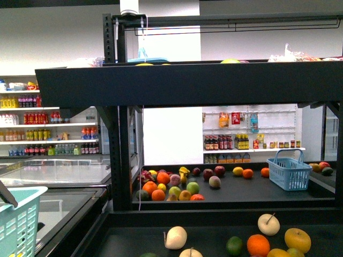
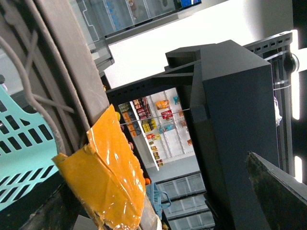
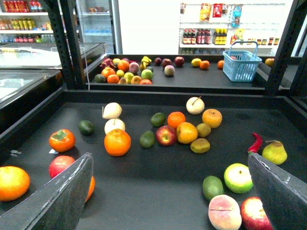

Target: Pick lemon from shelf

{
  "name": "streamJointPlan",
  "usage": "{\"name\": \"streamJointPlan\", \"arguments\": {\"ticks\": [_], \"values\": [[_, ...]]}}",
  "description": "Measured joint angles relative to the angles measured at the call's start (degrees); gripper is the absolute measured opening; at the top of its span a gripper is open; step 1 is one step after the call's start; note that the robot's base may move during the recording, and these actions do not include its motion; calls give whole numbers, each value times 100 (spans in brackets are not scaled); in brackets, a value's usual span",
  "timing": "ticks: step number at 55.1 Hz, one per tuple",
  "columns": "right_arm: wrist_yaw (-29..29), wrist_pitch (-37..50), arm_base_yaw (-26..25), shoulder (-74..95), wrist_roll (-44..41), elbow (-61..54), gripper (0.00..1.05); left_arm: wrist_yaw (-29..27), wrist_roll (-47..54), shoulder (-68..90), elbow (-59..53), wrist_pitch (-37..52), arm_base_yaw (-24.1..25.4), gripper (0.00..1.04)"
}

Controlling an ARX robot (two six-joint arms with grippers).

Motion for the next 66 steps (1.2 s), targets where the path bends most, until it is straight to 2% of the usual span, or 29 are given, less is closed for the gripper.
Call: {"name": "streamJointPlan", "arguments": {"ticks": [11, 21, 32, 40, 51, 56, 66], "values": [[0, 0, 0, 0, 0, 0, 97, 35, 439, -400, -133, -605, 83, 97], [-2, 0, 0, 0, 0, 0, 97, -72, 1093, -1095, -273, -1644, 92, 97], [-2, 0, 0, 0, 0, 0, 97, -623, 2498, -2295, -361, -3091, -76, 97], [0, 0, 0, 0, 0, 0, 97, -1331, 3783, -3373, -507, -4028, -542, 97], [0, 0, 0, 0, 0, 0, 97, -2535, 5257, -4905, -955, -4697, -1856, 97], [0, 0, 0, 0, 0, 0, 97, -1790, 6301, -5713, -1447, -5071, -1926, 80], [0, 0, 0, 0, -2, 0, 97, -1755, 7029, -7132, -2970, -5036, -1923, 46]]}}
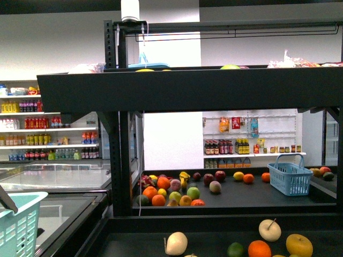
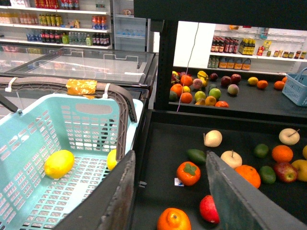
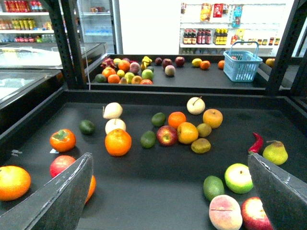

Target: Pick lemon from shelf

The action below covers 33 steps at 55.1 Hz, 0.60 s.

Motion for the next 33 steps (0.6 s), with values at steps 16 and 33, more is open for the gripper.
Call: {"name": "streamJointPlan", "arguments": {"ticks": [16, 33], "values": [[-2, 0, 0, 0, 2, 0, 97, 11, 144, -758, -1257, 442, 0, 2], [0, 0, 0, 0, 2, 0, 97, 11, 149, -1353, -1952, 514, 0, 2]]}}
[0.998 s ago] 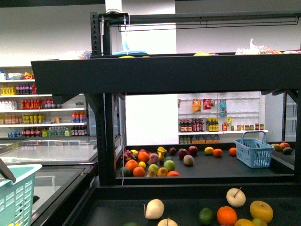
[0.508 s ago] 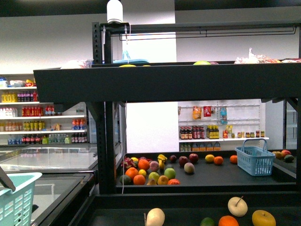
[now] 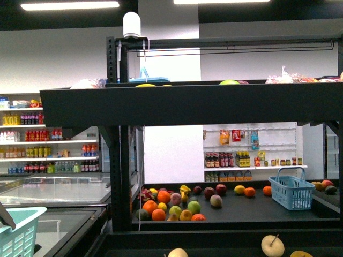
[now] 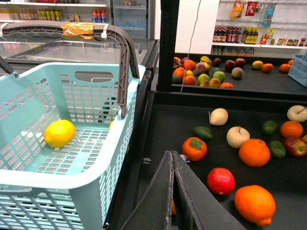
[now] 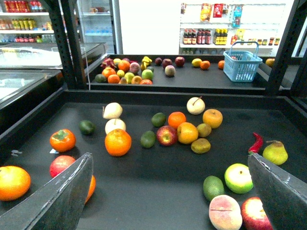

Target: Pick lemon from shelf

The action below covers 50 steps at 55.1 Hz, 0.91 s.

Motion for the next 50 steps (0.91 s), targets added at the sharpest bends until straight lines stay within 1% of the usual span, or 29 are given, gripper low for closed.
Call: {"name": "streamJointPlan", "arguments": {"ticks": [21, 25, 27, 37, 50], "values": [[0, 0, 0, 0, 0, 0, 97, 0, -2, -581, -396, -116, 0, 2], [0, 0, 0, -2, 0, 0, 97, 0, 0, -1054, -422, -723, 0, 2], [0, 0, 0, 0, 0, 0, 97, 0, 0, -1285, -461, -879, 0, 2], [-11, 0, 0, -4, 0, 0, 97, -2, 0, -1650, -669, -905, 0, 2], [-7, 0, 0, -4, 0, 0, 97, -2, 2, -1672, -682, -911, 0, 2]]}}
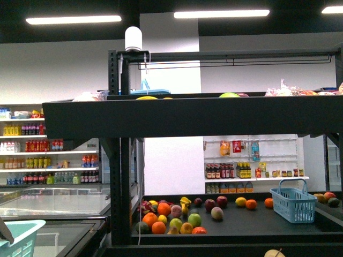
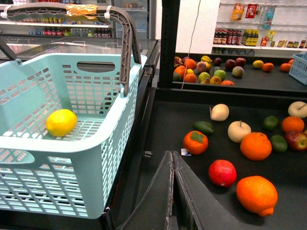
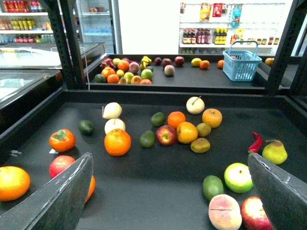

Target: Pick lemon from shelf

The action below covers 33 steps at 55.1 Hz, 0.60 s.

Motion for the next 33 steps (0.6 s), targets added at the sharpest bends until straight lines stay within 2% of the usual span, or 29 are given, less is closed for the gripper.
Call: {"name": "streamJointPlan", "arguments": {"ticks": [3, 9, 14, 21, 26, 33], "values": [[0, 0, 0, 0, 0, 0, 97, 0, -2, 0, 0, 0, 0, 5], [2, 0, 0, 0, -2, 0, 97, 0, -2, 0, 0, 0, 0, 26], [2, 0, 0, 0, 0, 0, 97, 0, -2, 0, 0, 0, 0, 48], [2, 0, 0, 0, 0, 0, 97, 0, -2, 0, 0, 0, 0, 73], [2, 0, 0, 0, -2, 0, 97, 0, 0, 0, 0, 0, 0, 98], [2, 0, 0, 0, 0, 0, 97, 0, 9, 0, 0, 0, 0, 97]]}}
